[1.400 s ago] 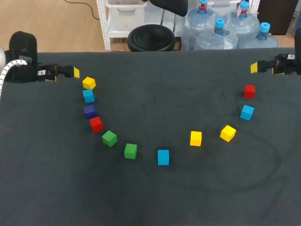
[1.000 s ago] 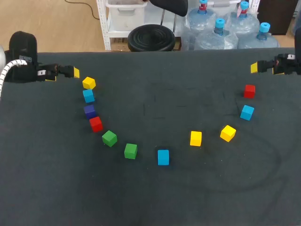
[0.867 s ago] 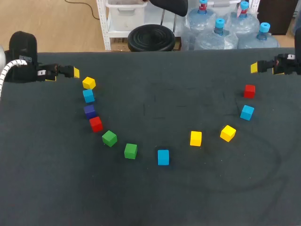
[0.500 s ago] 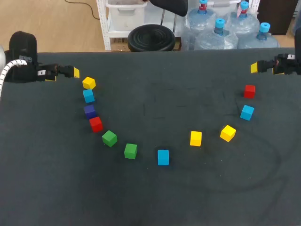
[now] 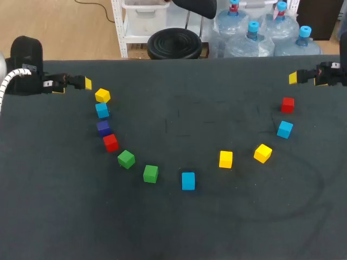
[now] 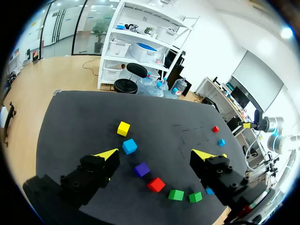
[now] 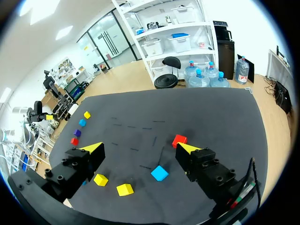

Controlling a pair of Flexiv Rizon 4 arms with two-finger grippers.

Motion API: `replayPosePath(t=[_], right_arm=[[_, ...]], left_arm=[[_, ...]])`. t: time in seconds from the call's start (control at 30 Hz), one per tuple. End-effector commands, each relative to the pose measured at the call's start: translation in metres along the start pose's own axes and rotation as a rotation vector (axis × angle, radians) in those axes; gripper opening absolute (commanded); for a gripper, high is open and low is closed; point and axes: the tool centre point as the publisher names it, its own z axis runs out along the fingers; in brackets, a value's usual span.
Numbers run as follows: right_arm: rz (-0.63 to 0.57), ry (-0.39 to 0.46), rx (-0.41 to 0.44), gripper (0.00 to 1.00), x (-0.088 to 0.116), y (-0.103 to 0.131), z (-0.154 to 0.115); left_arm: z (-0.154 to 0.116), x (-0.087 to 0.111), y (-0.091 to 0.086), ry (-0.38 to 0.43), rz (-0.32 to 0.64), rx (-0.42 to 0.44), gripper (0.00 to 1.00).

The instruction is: Place the blue cubes, place green cubes on the blue cubes, place the yellow cubes on the green cubes, then place the red cubes on the yellow cubes, and place purple cube on the red cubes.

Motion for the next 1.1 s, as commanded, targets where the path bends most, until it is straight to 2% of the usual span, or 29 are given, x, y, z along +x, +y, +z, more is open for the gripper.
replayPosePath(t=[0.03,1.03,1.1], right_arm=[[0.0,0.001,0.002,1.0,-0.0001,0.0004,-0.0004],[0.0,0.001,0.002,1.0,-0.0001,0.0004,-0.0004],[-0.004,0.053,-0.01,1.0,0.0041,-0.0004,0.0064]], left_arm=[[-0.0002,-0.0003,-0.0006,0.002,-0.001,-0.003,1.0],[-0.0002,-0.0003,-0.0006,0.002,-0.001,-0.003,1.0],[-0.0002,-0.0003,-0.0006,0.002,-0.001,-0.003,1.0]])
